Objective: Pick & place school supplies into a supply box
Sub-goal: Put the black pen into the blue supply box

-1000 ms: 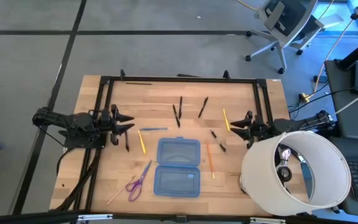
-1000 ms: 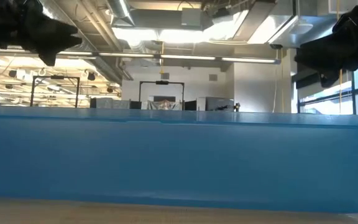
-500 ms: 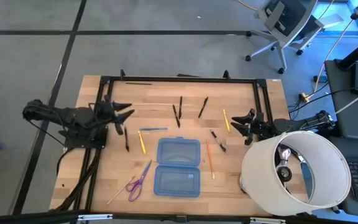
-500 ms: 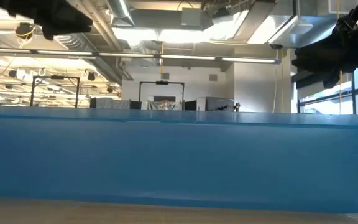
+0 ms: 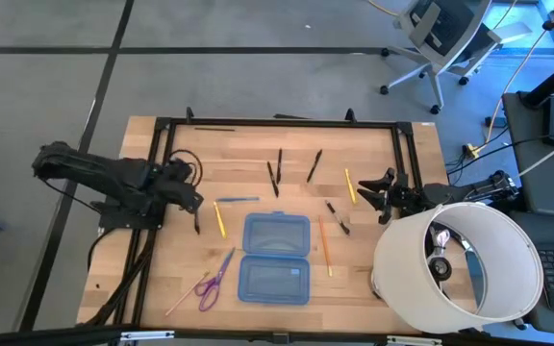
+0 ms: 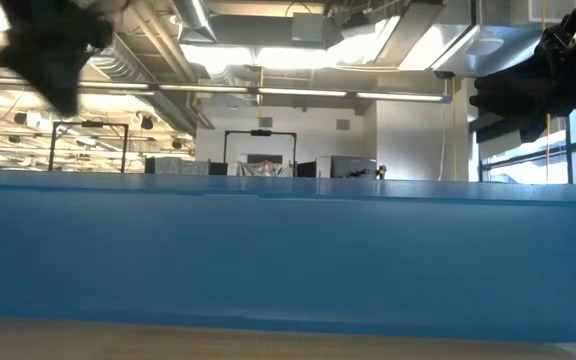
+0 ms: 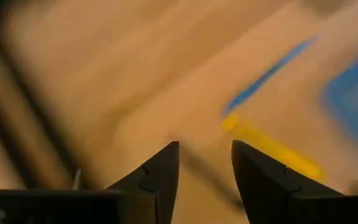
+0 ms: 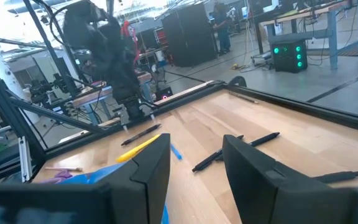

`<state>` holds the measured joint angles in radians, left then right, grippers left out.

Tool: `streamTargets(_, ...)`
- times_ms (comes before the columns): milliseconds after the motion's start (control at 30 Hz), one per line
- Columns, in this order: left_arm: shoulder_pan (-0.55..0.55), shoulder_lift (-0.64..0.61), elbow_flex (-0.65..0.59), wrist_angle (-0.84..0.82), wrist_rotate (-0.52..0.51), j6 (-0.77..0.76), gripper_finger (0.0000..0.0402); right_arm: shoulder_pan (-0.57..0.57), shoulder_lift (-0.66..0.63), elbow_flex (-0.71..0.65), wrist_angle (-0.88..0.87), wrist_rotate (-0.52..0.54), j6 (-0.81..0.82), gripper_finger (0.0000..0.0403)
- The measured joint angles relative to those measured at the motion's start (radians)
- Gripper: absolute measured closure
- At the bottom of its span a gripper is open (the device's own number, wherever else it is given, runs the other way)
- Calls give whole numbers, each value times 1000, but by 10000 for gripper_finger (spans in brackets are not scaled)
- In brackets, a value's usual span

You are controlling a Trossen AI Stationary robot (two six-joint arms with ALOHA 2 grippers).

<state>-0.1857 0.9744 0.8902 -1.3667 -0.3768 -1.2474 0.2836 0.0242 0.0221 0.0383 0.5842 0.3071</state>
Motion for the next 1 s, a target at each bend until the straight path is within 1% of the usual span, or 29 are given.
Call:
streamTargets(67, 13, 49, 0, -79, 86, -164, 261, 0, 0, 0, 0, 0, -1, 251)
streamTargets(133, 18, 85, 0, -111, 122, -281, 261, 0, 0, 0, 0, 0, -1, 251)
streamTargets(200, 18, 109, 0, -85, 139, -330, 261, 0, 0, 0, 0, 1, -1, 251)
streamTargets(300, 17, 139, 0, 3, 161, -372, 261, 0, 0, 0, 0, 1, -1, 251)
streamTargets(433, 18, 180, 0, 80, 161, -414, 261, 0, 0, 0, 0, 1, -11, 251)
streamTargets(567, 18, 240, 1, 89, 169, -460, 261, 0, 0, 0, 0, 1, -62, 251)
streamTargets(633, 18, 279, 1, 99, 194, -468, 261, 0, 0, 0, 1, 1, -84, 251)
streamTargets(833, 19, 395, 1, 146, 264, -444, 261, 0, 0, 0, 1, 1, -104, 251)
streamTargets(900, 27, 424, 1, 145, 300, -436, 261, 0, 0, 0, 0, 1, -104, 251)
streamTargets(1000, 39, 454, 1, 157, 325, -402, 261, 0, 0, 0, 1, 0, -102, 251)
